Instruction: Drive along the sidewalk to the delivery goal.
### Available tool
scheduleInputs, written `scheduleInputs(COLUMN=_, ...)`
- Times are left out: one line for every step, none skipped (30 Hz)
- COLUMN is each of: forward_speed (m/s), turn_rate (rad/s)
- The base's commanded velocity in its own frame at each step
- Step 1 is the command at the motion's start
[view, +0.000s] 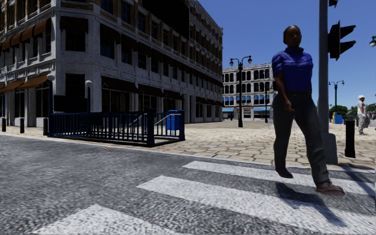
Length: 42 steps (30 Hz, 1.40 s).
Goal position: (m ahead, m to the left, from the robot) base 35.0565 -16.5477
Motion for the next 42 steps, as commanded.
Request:
scheduleInputs(forward_speed=1.41, turn_rate=0.00)
scheduleInputs(forward_speed=1.41, turn_rate=0.00)
scheduleInputs(forward_speed=1.41, turn_rate=0.00)
scheduleInputs(forward_speed=1.41, turn_rate=0.00)
scheduleInputs(forward_speed=1.41, turn_rate=0.00)
scheduleInputs(forward_speed=1.41, turn_rate=0.00)
scheduleInputs(forward_speed=1.41, turn_rate=0.00)
scheduleInputs(forward_speed=1.41, turn_rate=0.00)
scheduleInputs(forward_speed=1.41, turn_rate=-0.41)
scheduleInputs(forward_speed=1.41, turn_rate=-0.91)
scheduleInputs(forward_speed=1.41, turn_rate=-0.91)
scheduleInputs(forward_speed=1.41, turn_rate=-1.07)
scheduleInputs(forward_speed=1.41, turn_rate=-1.10)
scheduleInputs(forward_speed=1.41, turn_rate=-1.11)
scheduleInputs(forward_speed=1.41, turn_rate=-1.11)
scheduleInputs(forward_speed=1.41, turn_rate=-1.12)
scheduleInputs(forward_speed=1.41, turn_rate=-1.16)
scheduleInputs(forward_speed=1.41, turn_rate=-1.18)
scheduleInputs(forward_speed=1.41, turn_rate=-1.20)
scheduleInputs(forward_speed=1.41, turn_rate=-1.20)
scheduleInputs(forward_speed=1.41, turn_rate=-1.20)
scheduleInputs(forward_speed=1.41, turn_rate=-1.20)
scheduleInputs(forward_speed=1.41, turn_rate=-1.20)
scheduleInputs(forward_speed=1.41, turn_rate=-0.87)
scheduleInputs(forward_speed=1.41, turn_rate=-0.87)
scheduleInputs(forward_speed=1.41, turn_rate=0.00)
scheduleInputs(forward_speed=1.41, turn_rate=0.00)
scheduleInputs(forward_speed=1.41, turn_rate=0.00)
scheduleInputs(forward_speed=1.41, turn_rate=0.00)
scheduleInputs(forward_speed=1.41, turn_rate=0.00)
scheduleInputs(forward_speed=1.41, turn_rate=0.00)
scheduleInputs(forward_speed=1.41, turn_rate=0.00)
scheduleInputs(forward_speed=1.41, turn_rate=0.00)
scheduleInputs(forward_speed=1.48, turn_rate=0.00)
scheduleInputs(forward_speed=1.62, turn_rate=0.00)
scheduleInputs(forward_speed=2.00, turn_rate=0.00)
scheduleInputs(forward_speed=2.00, turn_rate=0.00)
scheduleInputs(forward_speed=2.00, turn_rate=0.00)
scheduleInputs(forward_speed=2.00, turn_rate=0.00)
scheduleInputs(forward_speed=2.00, turn_rate=0.00)
scheduleInputs(forward_speed=2.00, turn_rate=0.00)
scheduleInputs(forward_speed=2.00, turn_rate=0.00)
